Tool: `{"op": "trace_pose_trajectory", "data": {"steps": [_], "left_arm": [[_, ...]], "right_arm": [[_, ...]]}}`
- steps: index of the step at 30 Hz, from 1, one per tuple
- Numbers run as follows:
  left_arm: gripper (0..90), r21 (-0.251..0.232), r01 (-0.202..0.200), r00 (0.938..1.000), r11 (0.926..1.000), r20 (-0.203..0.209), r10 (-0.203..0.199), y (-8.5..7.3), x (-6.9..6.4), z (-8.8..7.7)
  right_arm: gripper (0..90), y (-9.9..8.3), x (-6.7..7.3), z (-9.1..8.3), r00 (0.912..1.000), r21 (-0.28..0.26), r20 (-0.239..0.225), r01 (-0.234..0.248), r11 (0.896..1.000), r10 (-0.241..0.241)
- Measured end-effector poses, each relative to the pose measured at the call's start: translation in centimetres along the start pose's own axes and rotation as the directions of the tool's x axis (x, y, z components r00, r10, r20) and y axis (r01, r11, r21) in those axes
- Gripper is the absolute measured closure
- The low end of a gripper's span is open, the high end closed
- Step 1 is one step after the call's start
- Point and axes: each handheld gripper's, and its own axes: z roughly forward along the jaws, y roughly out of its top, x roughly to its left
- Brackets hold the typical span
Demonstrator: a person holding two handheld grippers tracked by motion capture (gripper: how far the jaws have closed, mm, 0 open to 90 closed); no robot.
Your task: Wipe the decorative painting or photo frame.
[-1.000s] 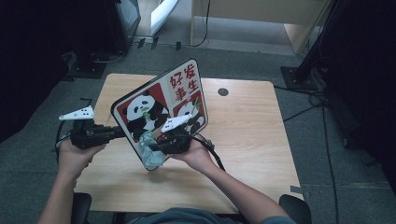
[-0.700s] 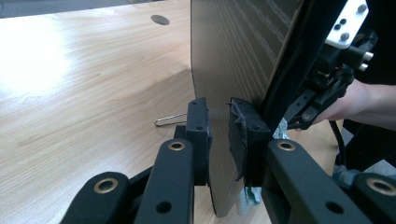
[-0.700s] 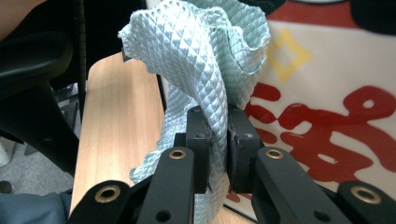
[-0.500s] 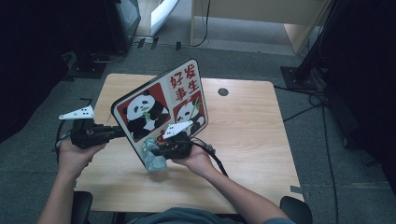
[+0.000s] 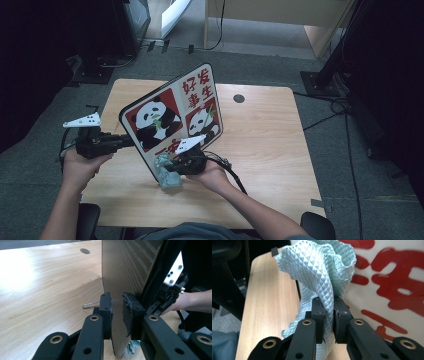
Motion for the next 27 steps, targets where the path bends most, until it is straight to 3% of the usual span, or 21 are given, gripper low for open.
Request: {"op": "trace_pose_trajectory", "data": {"steps": [10, 17, 27], "left_arm": [[78.0, -0.003, 0.000, 1.0000, 1.0000, 0.007, 0.000, 0.0, 0.1, 0.0], [77.2, -0.001, 0.003, 1.0000, 1.0000, 0.009, -0.003, 0.0, 0.2, 0.0], [76.6, -0.004, 0.009, 0.9999, 1.0000, 0.012, -0.009, 0.0, 0.3, 0.1]], "right_arm": [[81.9, -0.8, -0.1, 0.5, 0.9994, 0.039, -0.010, -0.032, 0.999, 0.033], [82.2, -0.3, 0.1, 0.2, 0.9990, 0.070, -0.006, -0.044, 0.997, 0.044], [82.2, 2.0, 1.9, -0.8, 0.9983, 0.011, -0.056, -0.012, 1.000, 0.012]]}}
